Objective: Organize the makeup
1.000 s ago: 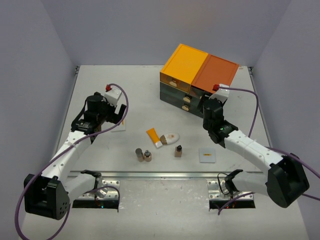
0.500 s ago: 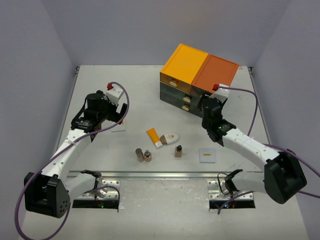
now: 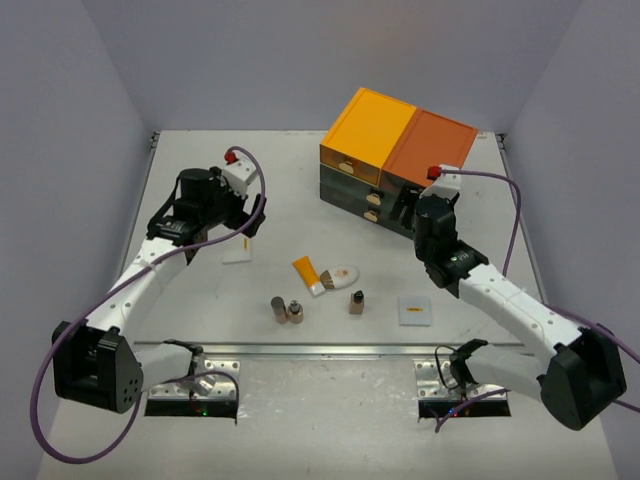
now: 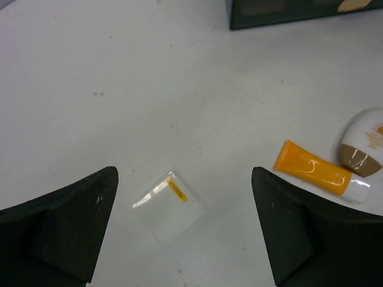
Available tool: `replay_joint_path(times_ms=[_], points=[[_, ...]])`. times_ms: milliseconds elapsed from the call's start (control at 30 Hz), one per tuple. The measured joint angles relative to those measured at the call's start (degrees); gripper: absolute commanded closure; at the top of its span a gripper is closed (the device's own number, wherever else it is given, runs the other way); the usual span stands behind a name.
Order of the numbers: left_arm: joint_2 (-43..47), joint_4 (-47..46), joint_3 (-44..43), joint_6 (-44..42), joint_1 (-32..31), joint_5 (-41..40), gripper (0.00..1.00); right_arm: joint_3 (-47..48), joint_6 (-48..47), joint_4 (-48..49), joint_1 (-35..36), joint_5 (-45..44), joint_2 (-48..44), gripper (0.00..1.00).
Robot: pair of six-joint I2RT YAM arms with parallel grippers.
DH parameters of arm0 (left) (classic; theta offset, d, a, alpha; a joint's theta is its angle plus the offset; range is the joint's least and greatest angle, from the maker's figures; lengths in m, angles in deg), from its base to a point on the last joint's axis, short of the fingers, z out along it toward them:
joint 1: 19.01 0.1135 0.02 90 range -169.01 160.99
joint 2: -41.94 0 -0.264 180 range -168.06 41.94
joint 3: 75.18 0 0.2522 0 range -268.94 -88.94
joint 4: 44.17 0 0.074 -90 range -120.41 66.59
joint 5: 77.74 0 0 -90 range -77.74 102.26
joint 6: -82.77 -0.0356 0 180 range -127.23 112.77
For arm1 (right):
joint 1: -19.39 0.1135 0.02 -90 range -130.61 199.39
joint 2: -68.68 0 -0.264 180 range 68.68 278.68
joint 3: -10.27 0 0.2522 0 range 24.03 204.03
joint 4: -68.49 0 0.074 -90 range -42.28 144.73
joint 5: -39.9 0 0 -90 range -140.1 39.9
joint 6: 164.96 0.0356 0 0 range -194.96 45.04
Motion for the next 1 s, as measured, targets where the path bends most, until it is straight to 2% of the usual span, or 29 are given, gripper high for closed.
replay_joint_path(times_ms=[200,367,667,900,1000], points=[[-8.24,-3.45,-9.38,1.2,-12.92,-5.45,0.1,5.3,-0.84,-11.59,-0.11,7.59,-5.61,0.25],[-20.22,-8.29,-18.46,3.09,-20.02,-10.98,0.11,6.36,-2.72,-17.4,-0.28,10.91,-9.17,0.24],[-38.31,-11.1,-32.04,2.8,-26.28,-23.37,0.1,6.34,-5.44,-21.37,-0.31,12.7,-11.49,0.24],[-41.13,-11.59,-36.14,4.41,-26.92,-25.65,0.11,5.62,-6.01,-21.72,-0.31,14.4,-13.34,0.25],[-42.25,-11.74,-38.51,5.34,-26.9,-26.48,0.2,4.98,-5.99,-21.81,-0.31,14.43,-13.48,0.25]])
